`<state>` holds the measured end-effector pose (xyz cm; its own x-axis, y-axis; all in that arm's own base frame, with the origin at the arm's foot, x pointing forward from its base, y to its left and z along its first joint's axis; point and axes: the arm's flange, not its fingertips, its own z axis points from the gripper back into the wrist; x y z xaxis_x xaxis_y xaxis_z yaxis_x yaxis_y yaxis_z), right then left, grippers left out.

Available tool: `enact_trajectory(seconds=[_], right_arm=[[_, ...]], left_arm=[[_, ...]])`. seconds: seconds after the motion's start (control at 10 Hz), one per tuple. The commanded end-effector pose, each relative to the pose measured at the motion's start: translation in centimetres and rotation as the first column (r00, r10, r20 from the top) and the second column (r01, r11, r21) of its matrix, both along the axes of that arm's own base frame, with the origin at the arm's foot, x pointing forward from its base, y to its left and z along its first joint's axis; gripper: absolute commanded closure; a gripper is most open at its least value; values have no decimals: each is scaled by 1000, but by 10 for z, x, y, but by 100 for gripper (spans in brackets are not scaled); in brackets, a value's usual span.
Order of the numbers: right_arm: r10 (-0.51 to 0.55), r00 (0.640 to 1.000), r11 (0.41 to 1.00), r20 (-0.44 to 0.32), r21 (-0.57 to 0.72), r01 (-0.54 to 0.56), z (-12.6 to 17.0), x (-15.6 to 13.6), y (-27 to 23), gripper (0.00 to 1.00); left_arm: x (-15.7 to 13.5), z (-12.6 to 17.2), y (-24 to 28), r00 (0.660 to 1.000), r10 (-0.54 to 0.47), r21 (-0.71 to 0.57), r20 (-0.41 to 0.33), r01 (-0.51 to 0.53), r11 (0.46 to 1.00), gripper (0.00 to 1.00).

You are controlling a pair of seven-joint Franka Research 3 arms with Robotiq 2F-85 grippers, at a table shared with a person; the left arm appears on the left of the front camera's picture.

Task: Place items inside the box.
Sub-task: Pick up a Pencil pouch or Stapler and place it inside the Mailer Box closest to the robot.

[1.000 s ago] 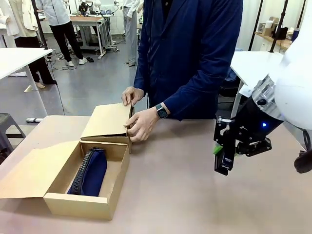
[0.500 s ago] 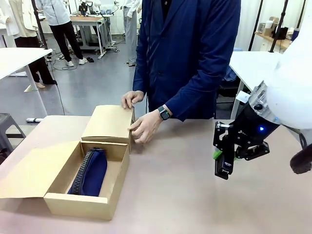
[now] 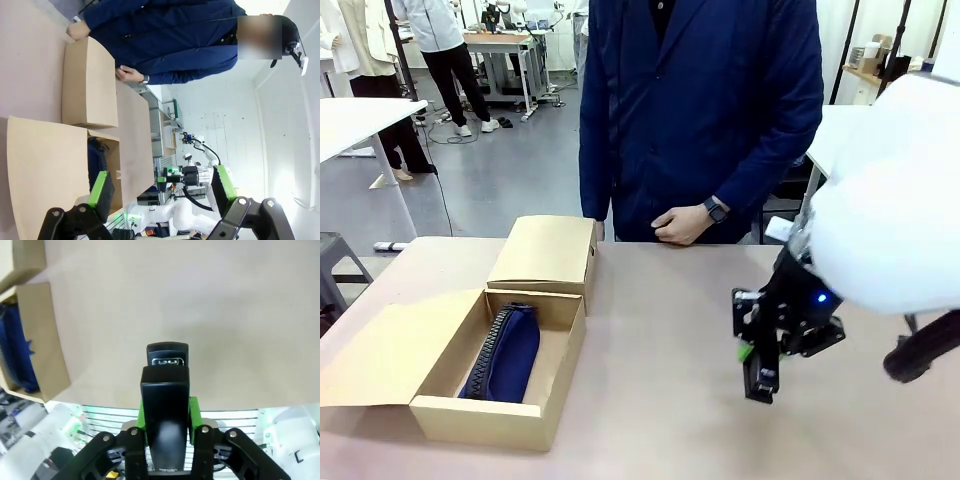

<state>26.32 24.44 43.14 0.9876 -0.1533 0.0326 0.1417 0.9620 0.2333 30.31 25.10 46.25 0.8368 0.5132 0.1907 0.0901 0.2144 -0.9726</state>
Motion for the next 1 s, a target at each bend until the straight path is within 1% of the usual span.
enact_trajectory(seconds=[0.0,0.1,0.2,0.4,0.5,0.6,0.7,0.9], right_arm=[[14,1000,999,24,42,-15,1,2,49,63],[4,1000,998,18,66,-5,7,2,87,63],[-83,996,992,19,97,81,12,4,133,63],[-95,995,988,-2,123,95,16,9,190,63],[-94,995,983,-21,159,96,18,11,216,63],[-75,997,985,-11,152,76,16,13,240,63],[-114,993,984,-5,140,114,11,15,263,63],[-97,995,983,-7,153,97,5,14,293,63]], left_arm=[[-2,1,-1,1000,-7,-1,20,7,1000,0],[-2,1,-1,1000,-7,-1,20,7,1000,0],[-2,1,-1,1000,-7,-1,20,7,1000,0],[-2,1,-1,1000,-7,-1,20,7,1000,0],[-2,1,-1,1000,-7,-1,20,7,1000,0],[-2,1,-1,1000,-7,-1,20,7,1000,0],[-2,1,-1,1000,-7,-1,20,7,1000,0],[-2,1,-1,1000,-7,-1,20,7,1000,0]])
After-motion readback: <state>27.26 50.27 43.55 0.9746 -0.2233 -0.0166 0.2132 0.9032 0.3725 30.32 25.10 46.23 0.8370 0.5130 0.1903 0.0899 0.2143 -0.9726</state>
